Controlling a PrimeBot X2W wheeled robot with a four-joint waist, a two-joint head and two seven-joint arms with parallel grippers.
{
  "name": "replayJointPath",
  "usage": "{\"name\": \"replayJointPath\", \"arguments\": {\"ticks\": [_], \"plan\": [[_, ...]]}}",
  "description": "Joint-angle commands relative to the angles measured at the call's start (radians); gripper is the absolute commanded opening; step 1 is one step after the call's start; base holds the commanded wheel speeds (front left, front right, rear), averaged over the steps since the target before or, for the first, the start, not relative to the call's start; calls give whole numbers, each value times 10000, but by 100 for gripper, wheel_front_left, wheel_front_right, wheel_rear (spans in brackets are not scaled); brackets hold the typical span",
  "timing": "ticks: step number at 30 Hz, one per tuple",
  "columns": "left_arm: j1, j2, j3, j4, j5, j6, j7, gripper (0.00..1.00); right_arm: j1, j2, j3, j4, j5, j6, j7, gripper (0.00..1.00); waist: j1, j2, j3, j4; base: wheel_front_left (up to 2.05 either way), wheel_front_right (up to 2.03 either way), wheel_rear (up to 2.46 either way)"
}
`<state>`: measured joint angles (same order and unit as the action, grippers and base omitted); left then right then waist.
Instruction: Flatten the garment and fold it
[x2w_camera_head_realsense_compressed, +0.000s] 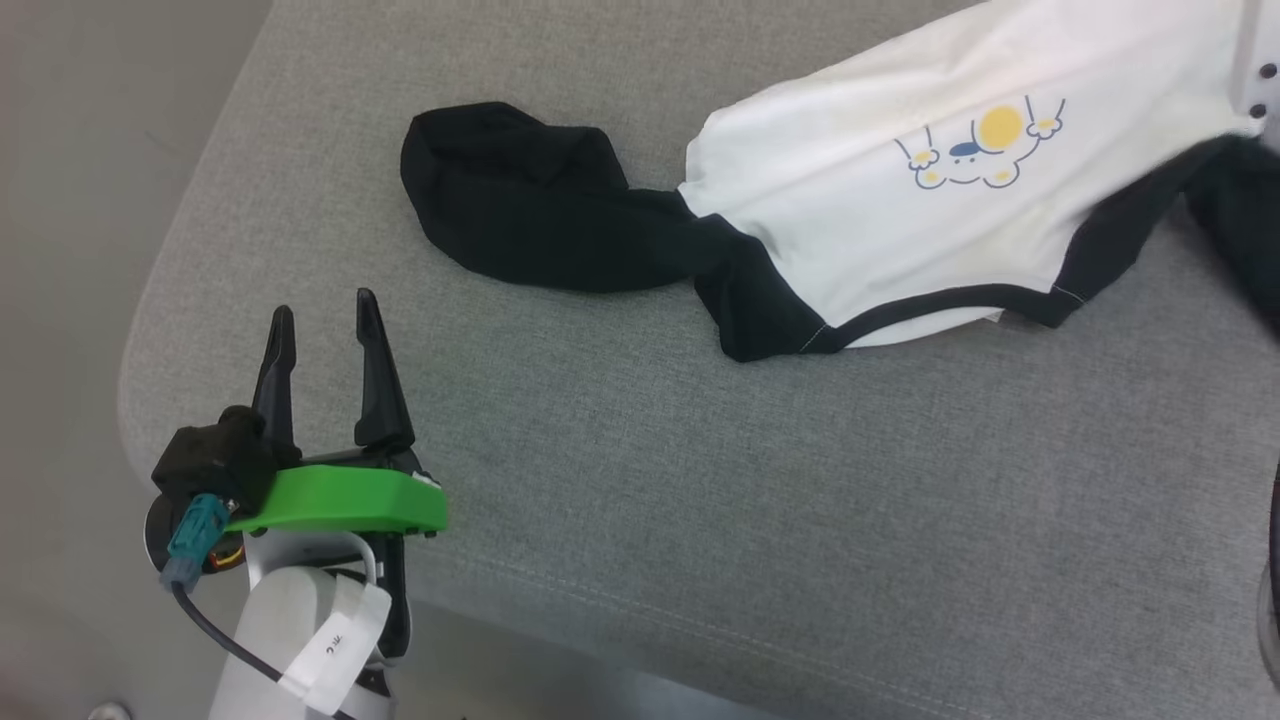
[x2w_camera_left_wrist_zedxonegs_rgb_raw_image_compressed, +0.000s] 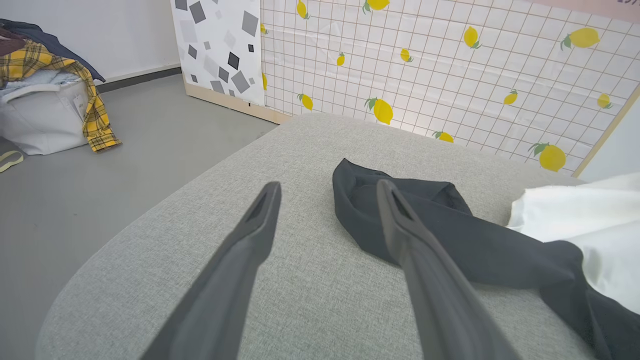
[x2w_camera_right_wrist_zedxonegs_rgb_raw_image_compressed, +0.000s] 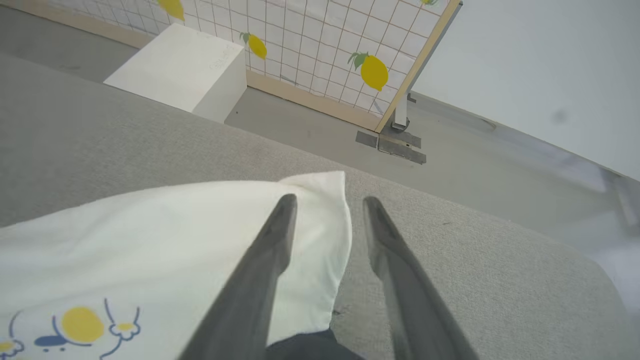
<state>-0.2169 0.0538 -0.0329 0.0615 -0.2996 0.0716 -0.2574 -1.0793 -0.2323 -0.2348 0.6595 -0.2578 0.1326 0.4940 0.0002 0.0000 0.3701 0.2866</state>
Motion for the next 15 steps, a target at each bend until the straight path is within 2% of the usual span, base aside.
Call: {"name": "replayJointPath", "arguments": {"ticks": [1,7,10,15], "plan": [[-15,-35,34,58,-40,4,-43,100,132,54,-129,35,148,-19,-315,100,-2,0,-235,-95,0,0,0],[274,-35,239,278,95,-111,-43,100,1024,491,-377,-463,1616,-19,-2292,100,-2,0,-1040,-590,0,0,0],[504,-35,337,387,149,-193,-43,100,2041,806,-311,-1007,2983,-19,-3068,100,-2,0,-1440,-964,0,0,0],[752,-33,402,624,188,-321,-43,100,4339,790,-247,-2256,4447,-19,-3632,100,-2,0,-1946,-1501,0,0,0]]}}
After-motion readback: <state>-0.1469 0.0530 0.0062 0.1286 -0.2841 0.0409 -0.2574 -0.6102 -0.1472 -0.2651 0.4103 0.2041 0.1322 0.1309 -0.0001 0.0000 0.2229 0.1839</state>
